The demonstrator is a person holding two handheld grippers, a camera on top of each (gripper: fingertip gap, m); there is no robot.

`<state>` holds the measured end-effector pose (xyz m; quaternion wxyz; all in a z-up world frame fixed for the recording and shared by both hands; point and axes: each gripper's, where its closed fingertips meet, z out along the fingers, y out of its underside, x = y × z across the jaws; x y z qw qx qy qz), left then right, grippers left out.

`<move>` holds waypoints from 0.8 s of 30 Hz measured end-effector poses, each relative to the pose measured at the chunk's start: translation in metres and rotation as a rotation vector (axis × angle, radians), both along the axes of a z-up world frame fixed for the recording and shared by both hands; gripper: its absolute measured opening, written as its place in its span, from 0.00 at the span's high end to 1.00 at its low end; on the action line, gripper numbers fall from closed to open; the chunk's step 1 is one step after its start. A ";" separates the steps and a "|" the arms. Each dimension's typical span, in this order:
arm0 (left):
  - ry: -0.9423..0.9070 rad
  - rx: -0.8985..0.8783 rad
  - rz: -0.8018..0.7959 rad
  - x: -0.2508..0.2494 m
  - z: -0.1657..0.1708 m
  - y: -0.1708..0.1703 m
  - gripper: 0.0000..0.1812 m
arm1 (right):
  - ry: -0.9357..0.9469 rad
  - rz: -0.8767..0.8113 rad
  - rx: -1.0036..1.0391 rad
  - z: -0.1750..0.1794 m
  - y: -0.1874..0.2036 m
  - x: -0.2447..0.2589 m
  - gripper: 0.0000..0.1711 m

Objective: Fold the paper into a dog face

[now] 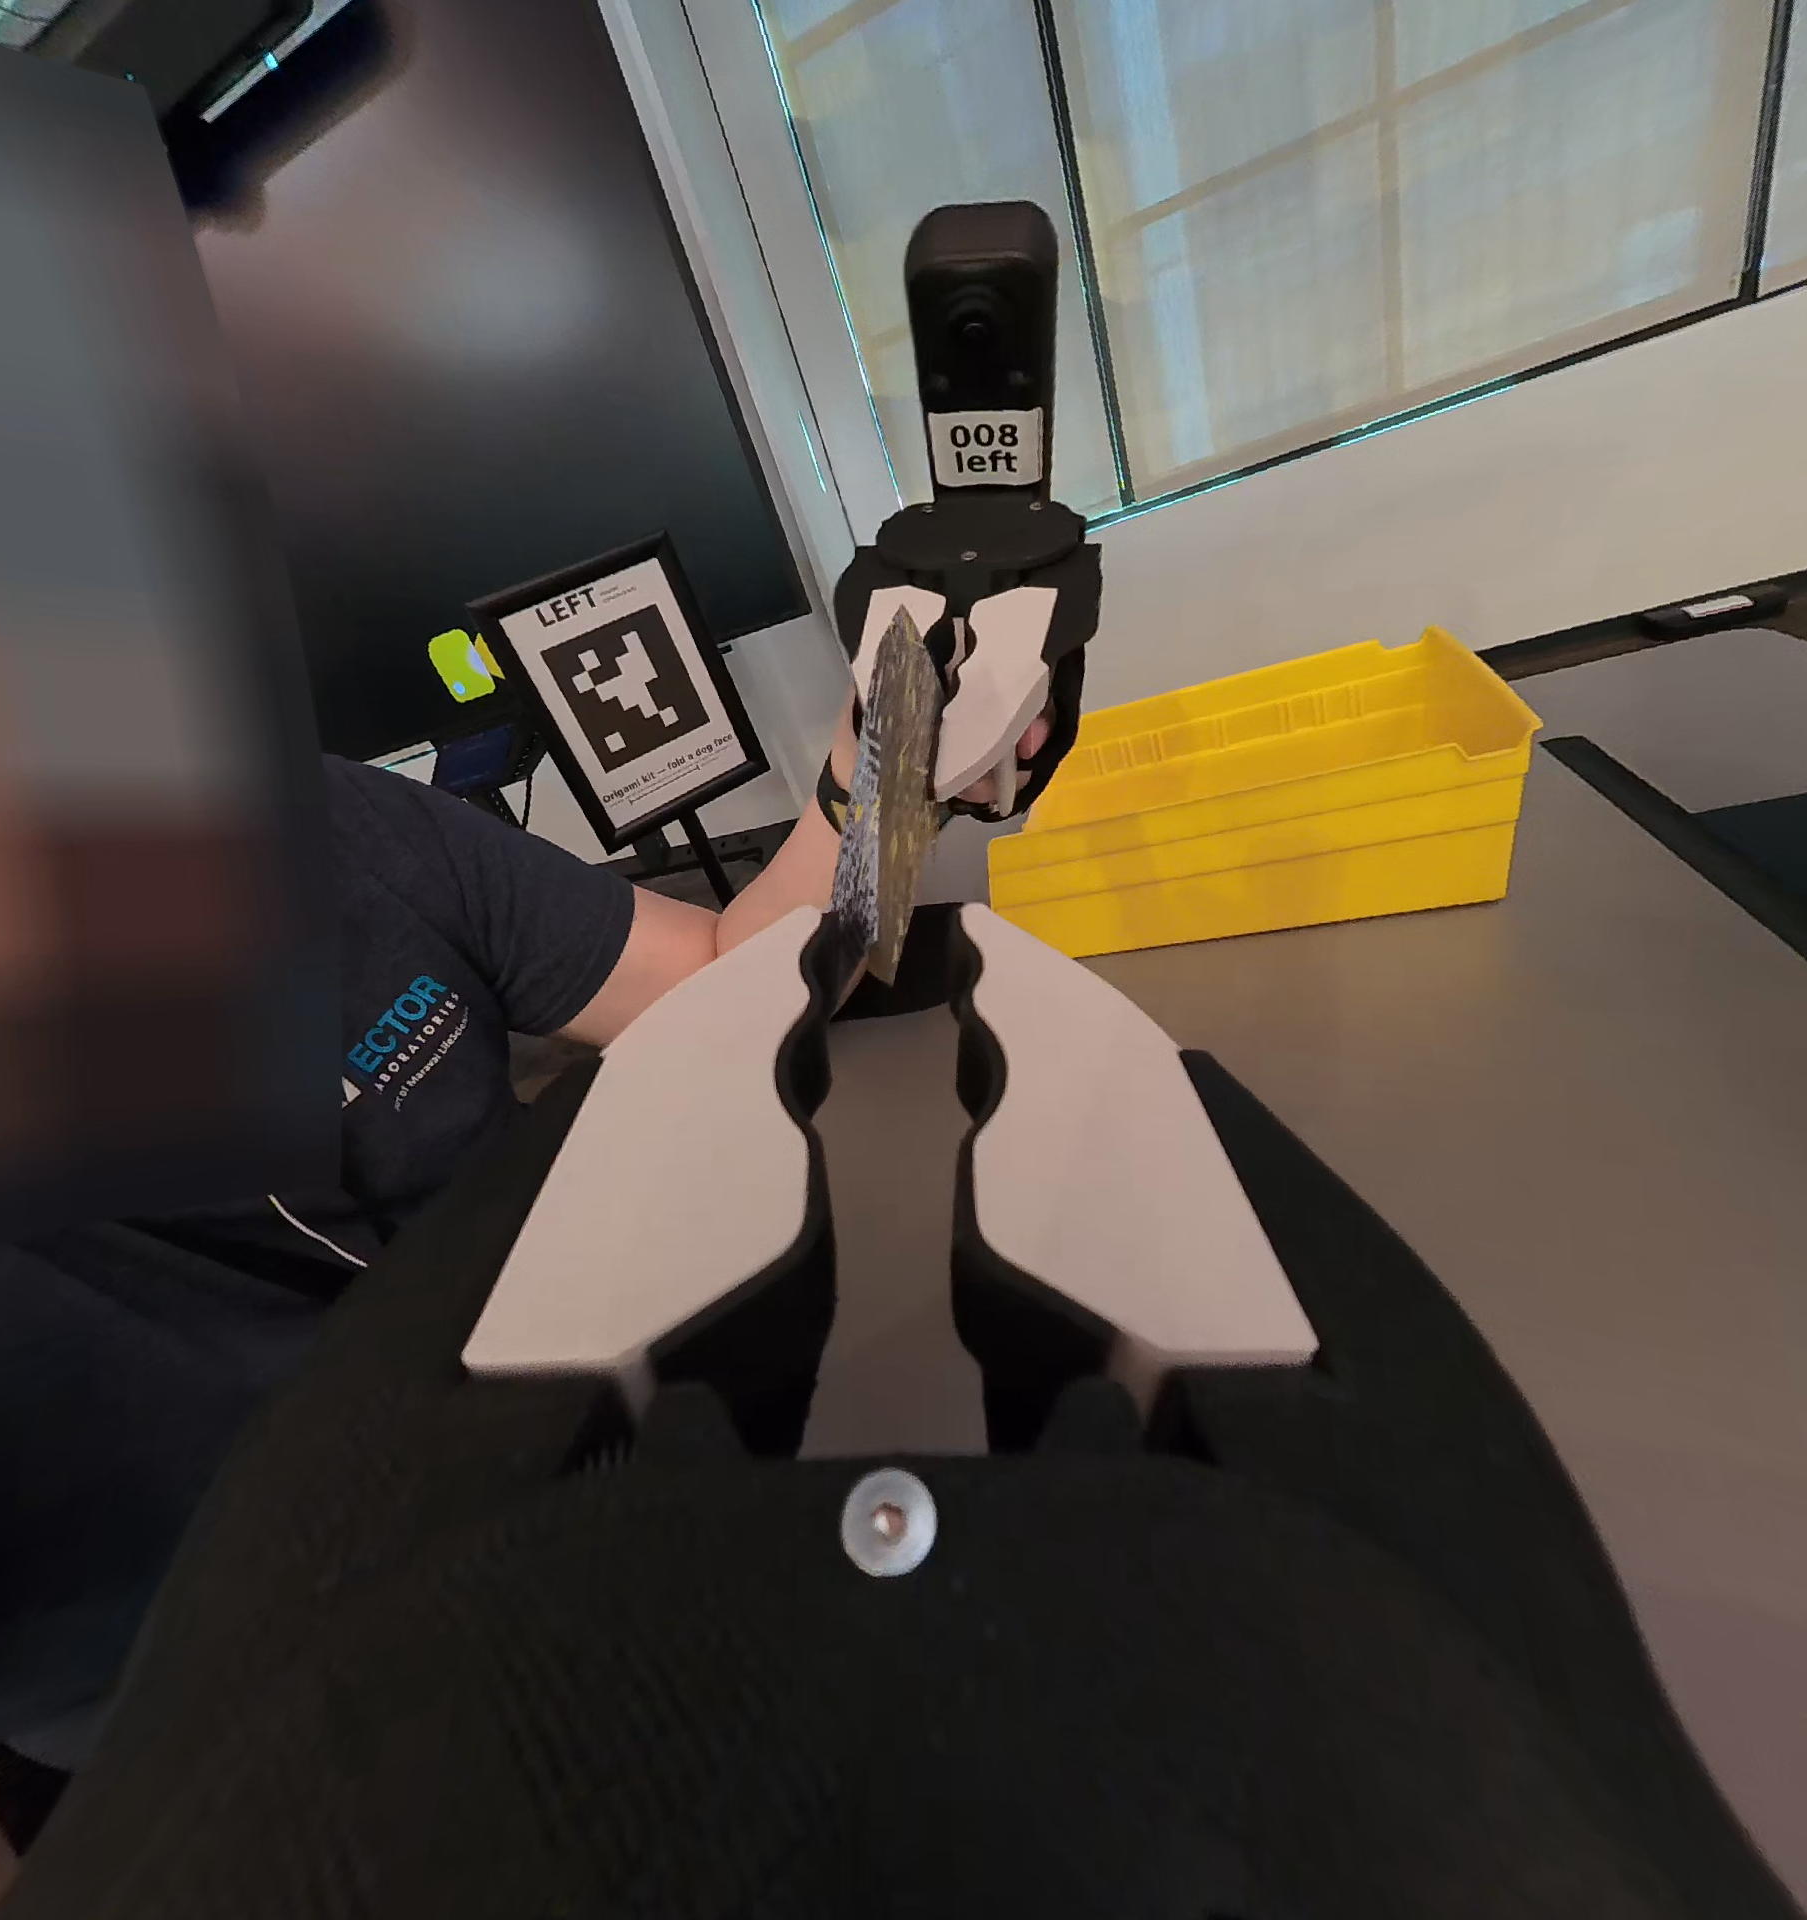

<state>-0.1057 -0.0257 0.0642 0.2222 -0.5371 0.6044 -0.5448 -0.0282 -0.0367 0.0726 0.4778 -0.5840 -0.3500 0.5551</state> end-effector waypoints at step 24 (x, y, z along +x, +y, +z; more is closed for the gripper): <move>0.014 -0.042 -0.019 0.003 -0.002 -0.004 1.00 | -0.016 0.000 0.029 0.003 -0.003 -0.007 0.93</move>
